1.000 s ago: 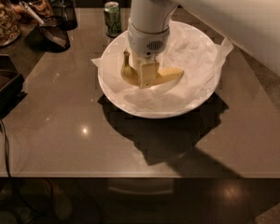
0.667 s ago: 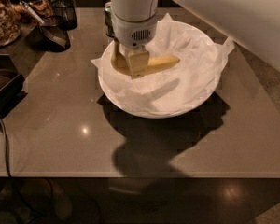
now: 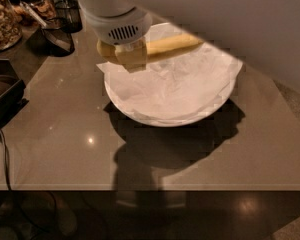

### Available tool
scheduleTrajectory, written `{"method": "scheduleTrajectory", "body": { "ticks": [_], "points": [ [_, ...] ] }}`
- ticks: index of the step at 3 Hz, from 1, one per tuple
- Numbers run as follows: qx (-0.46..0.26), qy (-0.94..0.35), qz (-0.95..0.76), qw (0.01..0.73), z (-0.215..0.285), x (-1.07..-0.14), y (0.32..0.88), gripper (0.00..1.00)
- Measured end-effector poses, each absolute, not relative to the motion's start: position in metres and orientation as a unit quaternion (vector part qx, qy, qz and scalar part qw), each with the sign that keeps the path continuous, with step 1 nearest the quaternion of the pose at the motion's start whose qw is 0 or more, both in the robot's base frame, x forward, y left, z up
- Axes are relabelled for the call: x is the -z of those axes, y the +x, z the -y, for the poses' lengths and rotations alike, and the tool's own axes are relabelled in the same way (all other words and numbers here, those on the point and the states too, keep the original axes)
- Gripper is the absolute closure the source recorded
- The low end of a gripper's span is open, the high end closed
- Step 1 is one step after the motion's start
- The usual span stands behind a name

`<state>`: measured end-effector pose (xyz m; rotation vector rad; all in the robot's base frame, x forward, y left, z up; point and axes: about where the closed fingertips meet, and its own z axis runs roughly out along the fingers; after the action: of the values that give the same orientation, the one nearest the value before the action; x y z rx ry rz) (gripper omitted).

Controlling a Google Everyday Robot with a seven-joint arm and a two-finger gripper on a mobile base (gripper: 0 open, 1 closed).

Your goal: Pick banana from white bowl

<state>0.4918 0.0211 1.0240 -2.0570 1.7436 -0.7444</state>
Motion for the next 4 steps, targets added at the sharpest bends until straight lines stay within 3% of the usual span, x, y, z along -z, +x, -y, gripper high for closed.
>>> {"method": "scheduleTrajectory", "body": {
  "ticks": [2, 3, 4],
  "points": [
    [0.28, -0.694, -0.634, 0.194, -0.008, -1.042, 0.474, 1.0],
    [0.241, -0.69, -0.647, 0.218, 0.0, -1.038, 0.477, 1.0],
    [0.181, -0.67, -0.675, 0.25, 0.059, -1.018, 0.497, 1.0]
  ]
}}
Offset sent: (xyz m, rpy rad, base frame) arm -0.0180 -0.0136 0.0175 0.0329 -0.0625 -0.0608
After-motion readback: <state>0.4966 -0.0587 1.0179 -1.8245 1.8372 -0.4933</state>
